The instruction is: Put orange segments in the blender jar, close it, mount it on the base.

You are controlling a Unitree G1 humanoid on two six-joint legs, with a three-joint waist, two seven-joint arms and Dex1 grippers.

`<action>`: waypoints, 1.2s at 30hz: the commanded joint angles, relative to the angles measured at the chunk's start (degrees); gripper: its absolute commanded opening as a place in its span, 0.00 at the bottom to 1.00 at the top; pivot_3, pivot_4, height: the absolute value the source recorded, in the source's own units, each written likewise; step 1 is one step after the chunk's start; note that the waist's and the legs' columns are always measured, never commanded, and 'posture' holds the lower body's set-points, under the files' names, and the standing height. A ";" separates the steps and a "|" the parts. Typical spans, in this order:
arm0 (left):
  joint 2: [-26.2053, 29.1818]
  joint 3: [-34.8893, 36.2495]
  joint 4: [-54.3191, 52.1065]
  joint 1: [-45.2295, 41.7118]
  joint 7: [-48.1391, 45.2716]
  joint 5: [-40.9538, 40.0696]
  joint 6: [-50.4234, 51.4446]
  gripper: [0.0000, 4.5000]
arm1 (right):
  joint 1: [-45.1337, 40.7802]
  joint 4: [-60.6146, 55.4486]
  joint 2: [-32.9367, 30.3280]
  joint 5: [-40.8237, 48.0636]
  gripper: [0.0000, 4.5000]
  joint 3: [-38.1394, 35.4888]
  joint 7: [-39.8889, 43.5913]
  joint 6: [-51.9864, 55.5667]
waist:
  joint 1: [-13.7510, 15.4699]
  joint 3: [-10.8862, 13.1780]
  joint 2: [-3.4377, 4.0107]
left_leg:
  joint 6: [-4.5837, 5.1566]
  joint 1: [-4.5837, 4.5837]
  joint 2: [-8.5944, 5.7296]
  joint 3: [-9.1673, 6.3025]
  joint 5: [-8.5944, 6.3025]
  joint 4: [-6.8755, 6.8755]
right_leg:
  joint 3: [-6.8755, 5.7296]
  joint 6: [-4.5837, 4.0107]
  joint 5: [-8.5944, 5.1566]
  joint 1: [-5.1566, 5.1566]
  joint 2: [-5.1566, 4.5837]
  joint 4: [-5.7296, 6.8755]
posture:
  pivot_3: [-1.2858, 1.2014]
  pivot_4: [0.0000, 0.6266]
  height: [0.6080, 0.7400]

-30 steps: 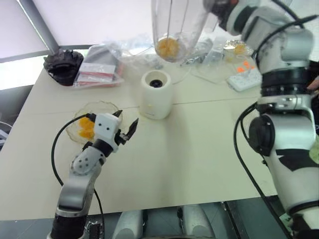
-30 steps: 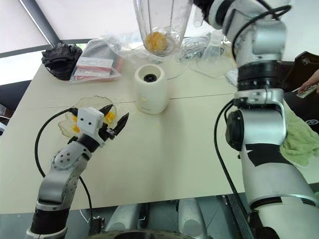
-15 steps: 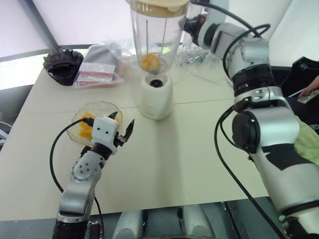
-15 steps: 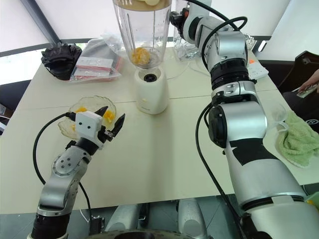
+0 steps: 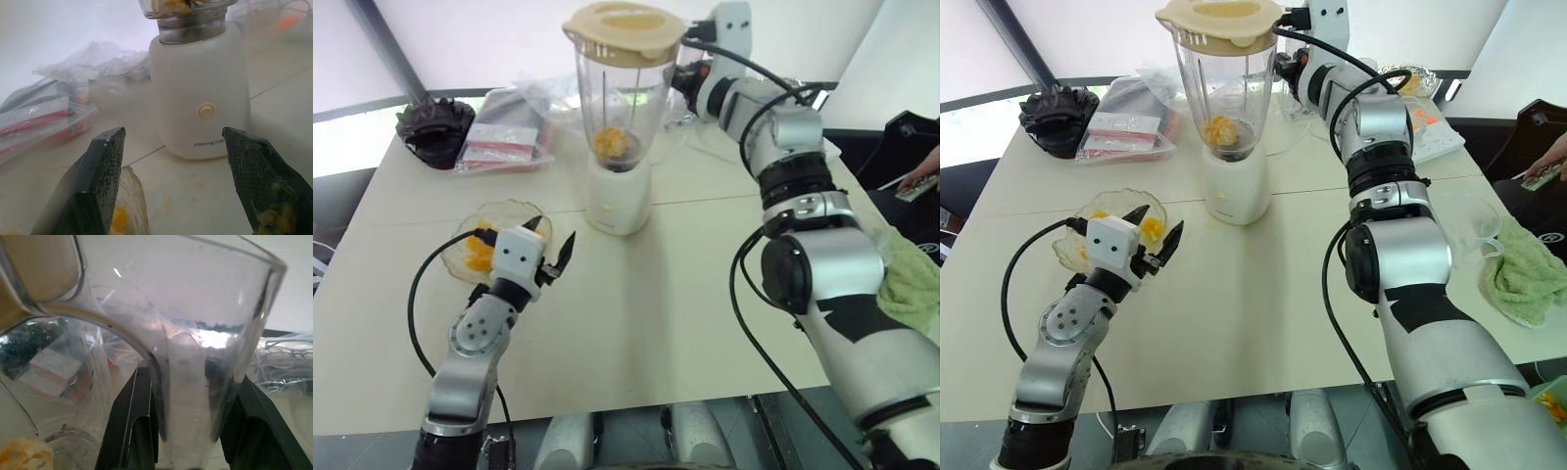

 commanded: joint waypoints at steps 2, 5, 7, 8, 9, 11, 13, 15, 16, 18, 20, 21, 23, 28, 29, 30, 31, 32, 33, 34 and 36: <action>0.11 0.10 -3.08 -0.48 0.44 0.55 -1.24 0.73 | -1.35 0.42 -0.11 -0.56 0.21 -0.64 -0.37 -3.86 | 0.04 0.00 0.00 | -0.02 0.00 0.00 -0.01 0.01 0.00 | 0.00 0.00 0.00 0.00 0.00 0.01 | 0.52 0.24 1.00; 0.08 0.17 -3.09 -0.38 0.54 0.73 -1.41 0.73 | -1.18 1.91 0.11 -1.21 0.21 -0.41 -0.24 -5.18 | 0.15 0.00 0.00 | -0.02 0.00 0.00 -0.02 0.01 0.00 | 0.00 0.00 0.00 0.00 -0.01 0.01 | 0.52 0.24 1.00; -0.06 0.08 -3.13 -0.34 0.75 0.88 -1.30 0.73 | -0.39 3.37 0.35 -1.86 0.21 -0.01 0.01 -6.28 | 0.19 0.00 0.00 | -0.03 0.00 -0.01 -0.02 0.02 0.00 | 0.00 0.00 0.00 0.00 0.00 0.01 | 0.52 0.24 1.00; -0.08 -0.02 -3.18 -0.25 0.77 0.95 -1.28 0.73 | 0.11 4.05 0.45 -2.22 0.21 0.25 0.18 -6.79 | 0.19 0.00 0.00 | -0.03 0.00 -0.01 -0.02 0.02 0.00 | 0.00 0.00 0.00 0.00 0.00 0.02 | 0.52 0.24 1.00; -0.07 -0.13 -3.24 -0.15 0.73 1.00 -1.24 0.73 | 0.54 4.54 0.52 -2.44 0.21 0.37 0.33 -7.07 | 0.19 0.00 0.00 | -0.05 0.00 -0.01 -0.03 0.03 0.00 | 0.00 0.00 0.00 0.01 0.00 0.02 | 0.52 0.24 1.00; 0.04 -0.38 -3.27 0.09 0.57 1.24 -1.40 0.73 | 1.47 5.13 0.50 -3.24 0.21 0.87 0.31 -7.64 | 0.21 -0.01 0.00 | -0.08 0.02 -0.01 -0.04 0.04 0.02 | 0.00 0.00 0.00 0.02 0.00 0.06 | 0.52 0.24 1.00; 0.09 -0.50 -3.27 0.20 0.44 1.39 -1.47 0.73 | 2.52 5.10 0.29 -4.19 0.21 1.72 0.59 -8.25 | 0.24 -0.03 -0.03 | -0.09 0.06 -0.01 -0.05 0.05 0.03 | 0.00 0.00 0.00 0.05 0.00 0.12 | 0.52 0.24 1.00; 0.11 -0.47 -3.17 0.26 0.31 1.46 -1.48 0.73 | 3.40 4.66 0.18 -4.72 0.21 2.46 1.03 -8.40 | 0.26 -0.04 -0.03 | -0.10 0.13 -0.02 -0.07 0.06 0.06 | 0.00 -0.01 -0.01 0.12 0.01 0.18 | 0.52 0.24 1.00; 0.11 -0.50 -3.10 0.25 0.25 1.52 -1.51 0.73 | 3.89 4.34 0.08 -5.22 0.21 3.12 1.42 -8.57 | 0.25 -0.05 -0.03 | -0.11 0.16 -0.02 -0.07 0.06 0.08 | 0.00 -0.01 -0.01 0.15 0.01 0.21 | 0.52 0.24 1.00; 0.11 -0.71 -2.89 0.14 0.13 1.70 -1.59 0.73 | 4.93 3.55 -0.15 -6.39 0.21 4.77 2.65 -8.99 | 0.25 -0.08 -0.06 | -0.11 0.24 -0.01 -0.09 0.06 0.14 | 0.00 -0.02 -0.01 0.24 0.03 0.26 | 0.52 0.24 1.00; 0.02 -1.05 -2.68 -0.21 0.16 1.89 -1.50 0.73 | 5.81 2.91 -0.34 -7.25 0.21 5.81 2.95 -9.24 | 0.24 -0.10 -0.08 | -0.10 0.40 -0.01 -0.10 0.06 0.15 | 0.00 -0.02 -0.01 0.40 0.04 0.26 | 0.52 0.24 1.00; 0.02 -1.17 -2.59 -0.39 0.15 1.90 -1.46 0.73 | 6.16 2.61 -0.37 -7.56 0.21 6.12 3.07 -9.27 | 0.24 -0.11 -0.09 | -0.10 0.49 -0.01 -0.10 0.06 0.15 | 0.00 -0.02 -0.01 0.49 0.04 0.26 | 0.52 0.24 1.00; 0.09 -1.39 -2.36 -0.66 0.04 1.85 -1.47 0.73 | 6.59 2.11 -0.31 -7.70 0.21 6.29 3.03 -9.06 | 0.26 -0.13 -0.10 | -0.10 0.66 -0.01 -0.10 0.06 0.15 | 0.00 -0.03 -0.02 0.64 0.04 0.27 | 0.52 0.24 1.00; 0.18 -1.74 -1.69 -1.20 -0.19 1.76 -1.67 0.74 | 7.02 1.91 -0.32 -7.56 0.53 6.25 2.34 -8.57 | 0.31 -0.21 -0.26 | -0.10 0.78 -0.01 -0.11 0.06 0.14 | 0.00 -0.03 -0.02 0.76 0.05 0.29 | 0.52 0.24 1.00; 0.19 -1.76 -1.59 -1.27 -0.24 1.74 -1.70 0.74 | 7.05 1.86 -0.30 -7.59 0.67 6.16 2.37 -8.46 | 0.29 -0.20 -0.25 | -0.11 0.77 0.00 -0.13 0.06 0.15 | 0.00 -0.04 -0.03 0.76 0.07 0.29 | 0.52 0.24 1.00; 0.22 -1.79 -1.49 -1.34 -0.31 1.73 -1.75 0.74 | 7.04 1.87 -0.27 -7.59 0.75 6.07 2.41 -8.29 | 0.23 -0.19 -0.24 | -0.11 0.76 0.00 -0.11 0.06 0.14 | 0.01 -0.04 -0.02 0.74 0.06 0.29 | 0.52 0.24 1.00; 0.26 -1.78 -1.39 -1.39 -0.37 1.70 -1.82 0.74 | 7.03 1.88 -0.22 -7.65 0.88 6.01 2.41 -8.21 | 0.14 -0.18 -0.24 | -0.11 0.72 0.00 -0.10 0.06 0.14 | 0.02 -0.04 -0.02 0.68 0.06 0.30 | 0.52 0.24 1.00; 0.25 -1.77 -1.29 -1.49 -0.40 1.66 -1.85 0.74 | 6.97 2.00 -0.23 -7.87 0.99 6.02 2.19 -8.38 | 0.03 -0.17 -0.23 | -0.11 0.63 0.00 -0.09 0.06 0.14 | 0.02 -0.03 -0.02 0.57 0.06 0.33 | 0.52 0.24 1.00; 0.24 -1.80 -1.19 -1.59 -0.41 1.67 -1.89 0.74 | 6.85 2.28 -0.24 -8.05 0.99 5.94 1.94 -8.61 | -0.06 -0.16 -0.21 | -0.11 0.53 0.00 -0.08 0.07 0.14 | 0.04 -0.03 -0.02 0.44 0.06 0.36 | 0.52 0.24 1.00; 0.20 -1.85 -1.12 -1.66 -0.39 1.69 -1.93 0.74 | 6.68 2.59 -0.25 -8.09 0.99 5.75 1.71 -8.76 | -0.22 -0.17 -0.21 | -0.13 0.42 0.00 -0.08 0.08 0.15 | 0.04 -0.03 -0.02 0.32 0.06 0.39 | 0.52 0.24 1.00; 0.12 -1.89 -1.02 -1.77 -0.33 1.71 -1.96 0.74 | 6.50 2.91 -0.30 -8.20 0.99 5.63 1.62 -8.99 | -0.31 -0.16 -0.21 | -0.13 0.38 0.02 -0.08 0.08 0.12 | 0.04 -0.04 -0.02 0.25 0.09 0.39 | 0.52 0.24 1.00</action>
